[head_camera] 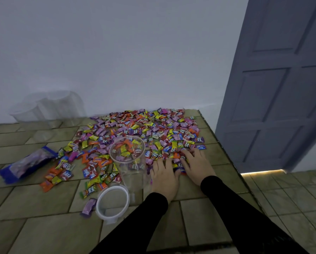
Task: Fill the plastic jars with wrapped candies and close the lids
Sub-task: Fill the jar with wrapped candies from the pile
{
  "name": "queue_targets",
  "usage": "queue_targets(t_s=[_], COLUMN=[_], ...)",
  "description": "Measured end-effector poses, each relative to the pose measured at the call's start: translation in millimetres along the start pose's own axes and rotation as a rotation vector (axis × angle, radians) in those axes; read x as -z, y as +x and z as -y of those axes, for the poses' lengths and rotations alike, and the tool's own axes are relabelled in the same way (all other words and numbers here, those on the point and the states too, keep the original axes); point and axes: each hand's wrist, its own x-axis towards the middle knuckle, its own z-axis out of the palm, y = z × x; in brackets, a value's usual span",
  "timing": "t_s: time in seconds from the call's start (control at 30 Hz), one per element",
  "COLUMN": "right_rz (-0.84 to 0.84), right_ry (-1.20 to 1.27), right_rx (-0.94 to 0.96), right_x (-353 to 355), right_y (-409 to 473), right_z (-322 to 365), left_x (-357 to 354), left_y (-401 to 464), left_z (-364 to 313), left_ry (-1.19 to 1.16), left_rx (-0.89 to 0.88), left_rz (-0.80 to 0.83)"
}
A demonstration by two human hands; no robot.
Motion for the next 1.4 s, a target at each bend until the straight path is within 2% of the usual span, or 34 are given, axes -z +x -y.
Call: queue_targets(t_s=[0.37, 0.7, 0.97, 1.2, 1.4], right_rz=[0.032, -0.098, -0.293, -0.412, -0.478], right_ry=[0.071, 0.399, 0.836, 1.004, 1.198], right_rx=[0.049, -0.063, -0.267, -0.306, -0.284], right_x=[0, 14, 43, 62, 85], right_y=[2, -5, -10, -3, 4], right_z=[5, 18, 45, 66, 98], left_x=[-2, 14, 44, 86, 137], left_y=[12, 8, 5, 1, -1], left_z=[9, 2, -23, -43, -44], left_ry=[-0.211, -0.392, -0.522, -0.618, -0.689], left_rx=[0.035, 0.004, -0.066, -0.190, -0.219], left_rz=[0.006, -0.055, -0.189, -0.334, -0.483])
